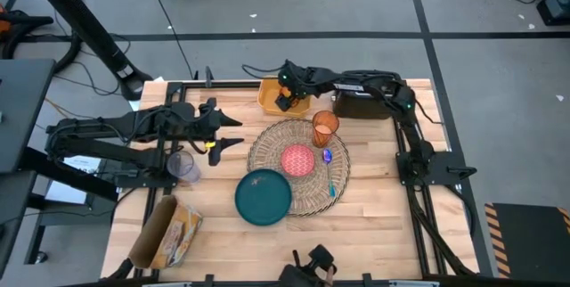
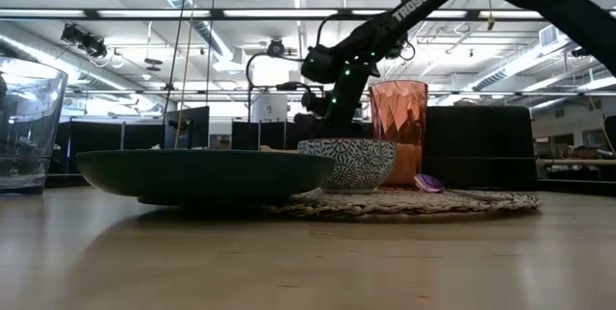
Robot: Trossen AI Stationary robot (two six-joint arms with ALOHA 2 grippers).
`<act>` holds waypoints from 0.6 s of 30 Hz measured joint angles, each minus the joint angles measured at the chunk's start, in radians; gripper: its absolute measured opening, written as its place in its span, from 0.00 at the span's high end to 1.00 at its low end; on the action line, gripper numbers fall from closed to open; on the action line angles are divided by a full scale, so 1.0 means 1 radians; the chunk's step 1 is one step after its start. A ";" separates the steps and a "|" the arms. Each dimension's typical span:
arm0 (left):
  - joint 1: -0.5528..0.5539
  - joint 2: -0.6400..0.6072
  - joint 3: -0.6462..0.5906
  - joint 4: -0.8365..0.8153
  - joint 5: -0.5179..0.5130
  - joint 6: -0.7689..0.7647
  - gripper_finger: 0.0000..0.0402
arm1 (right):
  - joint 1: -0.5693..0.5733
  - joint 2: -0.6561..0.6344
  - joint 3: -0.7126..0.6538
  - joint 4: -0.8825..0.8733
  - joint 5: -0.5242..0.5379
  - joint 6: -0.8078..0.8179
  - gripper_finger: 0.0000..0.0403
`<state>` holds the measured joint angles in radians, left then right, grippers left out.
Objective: Arrange a breakfast setting
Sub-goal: Put the apple on the brown table mat to the top left of the red bowl
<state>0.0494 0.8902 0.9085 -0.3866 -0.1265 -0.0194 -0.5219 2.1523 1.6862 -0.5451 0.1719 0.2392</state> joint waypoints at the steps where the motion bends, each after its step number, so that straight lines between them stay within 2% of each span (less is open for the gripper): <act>1: 0.000 0.000 0.000 -0.001 0.000 -0.001 0.42 | -0.001 0.012 0.016 -0.023 0.018 0.001 0.07; 8: 0.000 0.000 0.000 -0.004 -0.003 0.008 0.42 | -0.019 0.021 0.031 -0.027 -0.012 0.055 0.10; 11: 0.000 0.000 0.000 -0.005 -0.003 0.013 0.42 | -0.031 0.020 0.033 -0.043 -0.063 0.071 0.10; 18: 0.000 0.000 0.000 -0.008 -0.003 0.031 0.42 | -0.029 -0.004 0.030 -0.058 -0.071 0.059 0.03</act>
<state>0.0494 0.8902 0.9085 -0.3943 -0.1295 0.0117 -0.5510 2.1483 1.7157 -0.6033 0.1013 0.2986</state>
